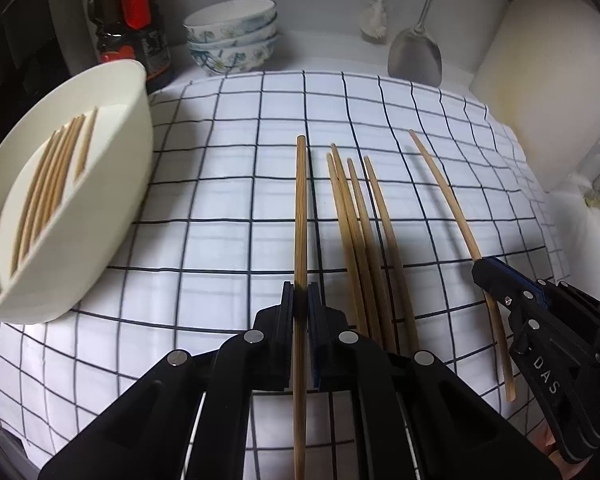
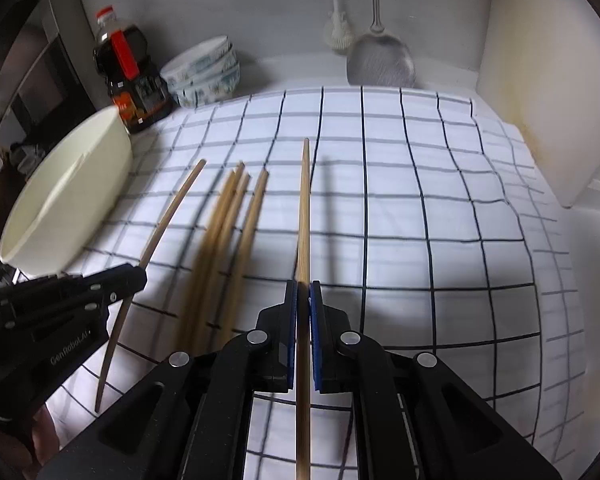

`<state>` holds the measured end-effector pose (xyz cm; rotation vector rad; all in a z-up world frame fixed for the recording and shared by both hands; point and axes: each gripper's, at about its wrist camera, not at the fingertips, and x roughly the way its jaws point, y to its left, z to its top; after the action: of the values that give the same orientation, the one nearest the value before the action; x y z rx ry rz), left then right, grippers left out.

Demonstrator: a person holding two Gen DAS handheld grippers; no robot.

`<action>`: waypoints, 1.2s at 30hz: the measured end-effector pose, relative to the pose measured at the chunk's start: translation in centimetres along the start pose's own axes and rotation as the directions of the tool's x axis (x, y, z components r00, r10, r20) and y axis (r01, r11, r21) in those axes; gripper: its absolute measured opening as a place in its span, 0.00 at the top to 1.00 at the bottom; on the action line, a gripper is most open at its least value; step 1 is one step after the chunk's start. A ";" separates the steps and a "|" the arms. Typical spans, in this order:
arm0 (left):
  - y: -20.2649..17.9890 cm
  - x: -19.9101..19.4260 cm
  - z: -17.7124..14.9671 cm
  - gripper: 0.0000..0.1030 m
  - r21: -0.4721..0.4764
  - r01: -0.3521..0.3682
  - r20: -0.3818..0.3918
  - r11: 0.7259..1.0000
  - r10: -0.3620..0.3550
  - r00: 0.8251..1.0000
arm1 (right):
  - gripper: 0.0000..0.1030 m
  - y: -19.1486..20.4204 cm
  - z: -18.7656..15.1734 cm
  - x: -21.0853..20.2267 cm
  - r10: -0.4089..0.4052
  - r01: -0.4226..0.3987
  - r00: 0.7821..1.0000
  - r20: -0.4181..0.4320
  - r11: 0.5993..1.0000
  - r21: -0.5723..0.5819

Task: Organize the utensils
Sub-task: 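Lift the chopstick with the right gripper and lower it into the white dish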

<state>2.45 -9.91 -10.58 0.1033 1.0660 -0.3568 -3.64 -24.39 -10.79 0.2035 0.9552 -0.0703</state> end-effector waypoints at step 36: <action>26.8 -2.9 7.3 0.92 -0.239 -0.151 0.034 0.959 0.164 0.986 | 0.94 28.4 12.7 8.1 0.189 -0.201 0.979 -0.074 0.957 -0.209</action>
<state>16.28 14.05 -6.87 -0.0332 1.0326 -0.0867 15.44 1.03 -6.27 0.0982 0.9842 0.2210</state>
